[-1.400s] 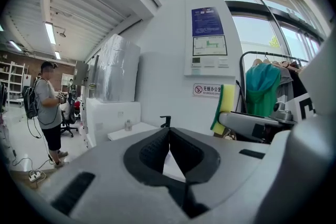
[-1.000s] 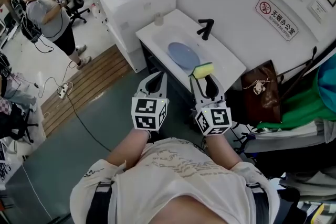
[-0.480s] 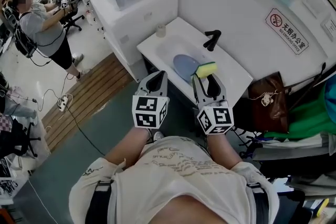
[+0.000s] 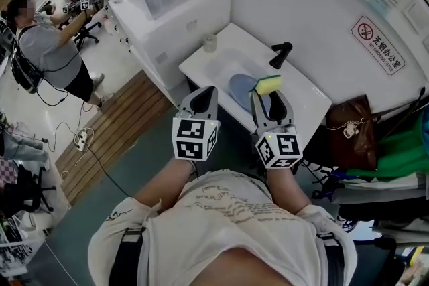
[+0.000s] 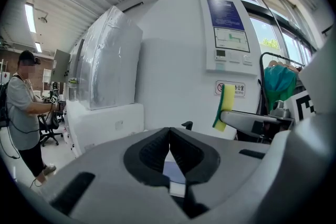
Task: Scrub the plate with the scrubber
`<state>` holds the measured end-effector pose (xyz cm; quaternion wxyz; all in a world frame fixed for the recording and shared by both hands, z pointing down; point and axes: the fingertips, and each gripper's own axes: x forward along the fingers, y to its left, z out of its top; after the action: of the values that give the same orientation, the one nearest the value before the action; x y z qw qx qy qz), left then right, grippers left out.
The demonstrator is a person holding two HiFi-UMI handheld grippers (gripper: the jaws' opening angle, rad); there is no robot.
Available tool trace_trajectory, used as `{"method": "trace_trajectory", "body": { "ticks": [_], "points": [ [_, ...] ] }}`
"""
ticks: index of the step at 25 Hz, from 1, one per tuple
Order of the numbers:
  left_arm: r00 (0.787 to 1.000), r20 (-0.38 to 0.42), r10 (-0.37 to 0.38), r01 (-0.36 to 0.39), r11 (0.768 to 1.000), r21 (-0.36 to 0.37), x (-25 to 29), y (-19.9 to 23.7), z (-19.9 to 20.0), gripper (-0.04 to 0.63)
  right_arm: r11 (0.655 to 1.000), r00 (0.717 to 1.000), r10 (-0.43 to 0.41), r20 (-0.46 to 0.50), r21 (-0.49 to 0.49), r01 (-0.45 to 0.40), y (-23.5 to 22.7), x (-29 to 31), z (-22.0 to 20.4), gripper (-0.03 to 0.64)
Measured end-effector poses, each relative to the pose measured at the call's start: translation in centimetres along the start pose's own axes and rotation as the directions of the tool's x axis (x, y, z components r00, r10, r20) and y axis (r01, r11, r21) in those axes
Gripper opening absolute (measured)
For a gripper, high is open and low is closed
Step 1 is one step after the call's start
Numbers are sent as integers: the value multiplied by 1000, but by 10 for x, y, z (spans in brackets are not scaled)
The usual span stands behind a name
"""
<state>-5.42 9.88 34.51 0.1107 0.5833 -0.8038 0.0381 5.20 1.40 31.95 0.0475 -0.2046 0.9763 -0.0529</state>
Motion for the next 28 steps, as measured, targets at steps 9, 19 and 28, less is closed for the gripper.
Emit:
{"method": "trace_trajectory", "body": {
  "ticks": [9, 19, 28],
  "points": [
    [999, -37, -20, 21, 1000, 9, 12, 20, -10, 23, 997, 997, -74, -20, 20, 74, -8, 2, -16, 199],
    [996, -73, -52, 52, 999, 6, 37, 18, -23, 23, 993, 992, -112, -56, 30, 113, -33, 8, -36, 199],
    [988, -118, -101, 103, 995, 11, 93, 20, -25, 23, 990, 986, -136, -93, 31, 140, -66, 44, -51, 199]
  ]
}}
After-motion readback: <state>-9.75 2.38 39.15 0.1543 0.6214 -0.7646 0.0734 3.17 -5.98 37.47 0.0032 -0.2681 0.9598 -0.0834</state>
